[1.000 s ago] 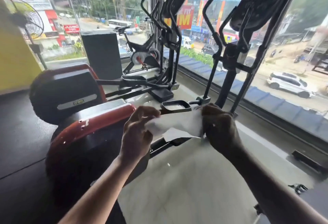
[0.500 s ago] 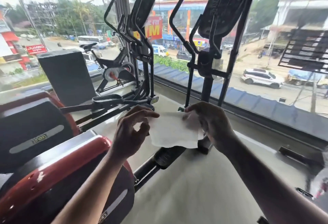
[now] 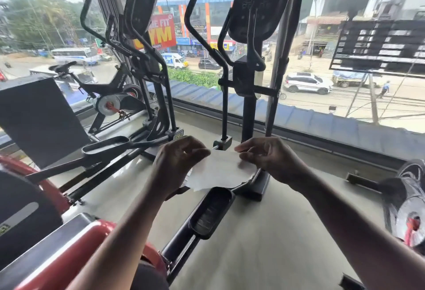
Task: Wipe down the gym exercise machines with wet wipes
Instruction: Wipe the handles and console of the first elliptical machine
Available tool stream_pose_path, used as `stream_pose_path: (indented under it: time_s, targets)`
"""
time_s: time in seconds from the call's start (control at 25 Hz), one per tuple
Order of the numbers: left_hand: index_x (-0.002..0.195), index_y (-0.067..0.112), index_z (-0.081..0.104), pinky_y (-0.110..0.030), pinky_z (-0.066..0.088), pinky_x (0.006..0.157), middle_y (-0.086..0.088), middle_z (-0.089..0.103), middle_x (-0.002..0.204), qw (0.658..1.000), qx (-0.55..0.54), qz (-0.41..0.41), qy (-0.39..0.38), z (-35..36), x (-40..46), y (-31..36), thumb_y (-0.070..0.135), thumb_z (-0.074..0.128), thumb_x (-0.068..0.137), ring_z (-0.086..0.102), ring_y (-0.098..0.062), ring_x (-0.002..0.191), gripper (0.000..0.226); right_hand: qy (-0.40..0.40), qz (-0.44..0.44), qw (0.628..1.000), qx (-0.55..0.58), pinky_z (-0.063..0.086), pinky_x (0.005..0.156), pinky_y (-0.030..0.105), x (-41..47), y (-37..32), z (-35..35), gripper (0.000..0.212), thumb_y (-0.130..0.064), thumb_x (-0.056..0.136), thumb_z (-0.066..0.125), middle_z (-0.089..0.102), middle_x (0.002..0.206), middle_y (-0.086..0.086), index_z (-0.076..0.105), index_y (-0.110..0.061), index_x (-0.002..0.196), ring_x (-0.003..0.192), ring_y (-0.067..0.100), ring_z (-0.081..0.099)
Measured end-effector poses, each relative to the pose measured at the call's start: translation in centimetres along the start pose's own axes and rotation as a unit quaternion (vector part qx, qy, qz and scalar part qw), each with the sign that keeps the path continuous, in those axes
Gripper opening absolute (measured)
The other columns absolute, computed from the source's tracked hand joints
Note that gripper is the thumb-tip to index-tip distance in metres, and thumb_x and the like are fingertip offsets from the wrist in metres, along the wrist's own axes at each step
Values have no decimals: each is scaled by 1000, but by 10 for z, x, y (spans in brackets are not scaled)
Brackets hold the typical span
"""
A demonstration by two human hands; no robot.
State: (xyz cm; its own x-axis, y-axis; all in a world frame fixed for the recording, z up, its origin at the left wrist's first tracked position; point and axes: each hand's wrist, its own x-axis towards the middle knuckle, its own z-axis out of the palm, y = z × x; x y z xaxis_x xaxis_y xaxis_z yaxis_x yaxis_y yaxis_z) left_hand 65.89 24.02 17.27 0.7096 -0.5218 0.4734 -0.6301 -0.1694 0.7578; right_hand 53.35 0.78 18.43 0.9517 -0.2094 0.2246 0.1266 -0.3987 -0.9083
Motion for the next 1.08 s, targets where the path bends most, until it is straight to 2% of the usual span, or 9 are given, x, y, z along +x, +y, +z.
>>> stream_pose_path:
  time_s: [0.12, 0.24, 0.48, 0.6, 0.72, 0.8, 0.92, 1.0, 1.08]
  targets:
    - [85, 33, 70, -26, 47, 68, 13, 71, 82, 999, 10, 14, -29, 5, 48, -14, 51, 74, 86, 67, -8, 76, 19, -21, 30, 999, -36, 48, 78, 10, 35, -2, -9, 16, -21, 96, 69, 75, 97, -23, 76, -20, 110, 92, -7, 68]
    - [81, 38, 66, -19, 47, 69, 21, 71, 83, 994, 22, 44, -98, 17, 87, -21, 48, 73, 93, 67, -1, 77, 17, -50, 24, 991, -124, 53, 84, 14, 61, -1, -14, 25, -39, 87, 77, 74, 105, -20, 71, -37, 111, 100, -5, 67]
    - [92, 33, 76, -28, 46, 68, 10, 68, 77, 981, -78, 7, -177, 44, 164, -58, 48, 82, 80, 60, -5, 70, 20, -1, 38, 997, -67, 51, 74, 14, 109, 25, -29, 11, -18, 91, 76, 77, 89, 4, 75, -7, 92, 78, 5, 68]
    - [116, 21, 73, -34, 56, 80, -5, 77, 101, 921, -250, -128, -271, 81, 185, -90, 38, 84, 79, 70, -18, 87, 43, -12, 118, 993, 21, 51, 70, 28, 131, 59, -59, 14, -16, 94, 72, 75, 93, 15, 73, -3, 99, 79, 16, 65]
    - [134, 12, 61, -40, 61, 86, -19, 73, 122, 844, -343, -226, -345, 134, 190, -122, 21, 82, 83, 71, -30, 104, 56, -2, 202, 973, 112, 47, 58, 24, 149, 97, -84, 14, -5, 95, 68, 69, 90, 11, 72, -2, 108, 75, 20, 61]
    - [136, 15, 60, -38, 62, 74, -20, 71, 119, 825, -381, -272, -317, 165, 205, -137, 12, 83, 81, 71, -30, 98, 59, 9, 242, 956, 164, 51, 61, 27, 163, 120, -102, 20, -3, 95, 67, 69, 93, 9, 71, -3, 114, 80, 23, 62]
    - [138, 13, 57, -27, 59, 60, -13, 73, 105, 838, -379, -299, -256, 195, 246, -144, 0, 85, 79, 71, -21, 83, 67, 36, 257, 945, 197, 53, 60, 29, 185, 153, -130, 22, -3, 95, 65, 66, 91, 8, 71, -6, 116, 80, 23, 62]
    - [141, 14, 56, -25, 60, 67, -7, 76, 98, 852, -374, -292, -222, 209, 273, -146, -1, 83, 77, 73, -18, 83, 71, 80, 240, 945, 208, 52, 60, 30, 202, 167, -144, 20, -3, 95, 66, 60, 93, 10, 73, -8, 113, 80, 24, 59]
    - [146, 20, 51, -36, 62, 87, -9, 78, 103, 838, -404, -296, -214, 228, 296, -154, 3, 88, 73, 74, -25, 100, 83, 127, 242, 936, 224, 54, 60, 30, 223, 179, -157, 15, -4, 95, 65, 63, 94, 9, 74, -11, 106, 78, 20, 62]
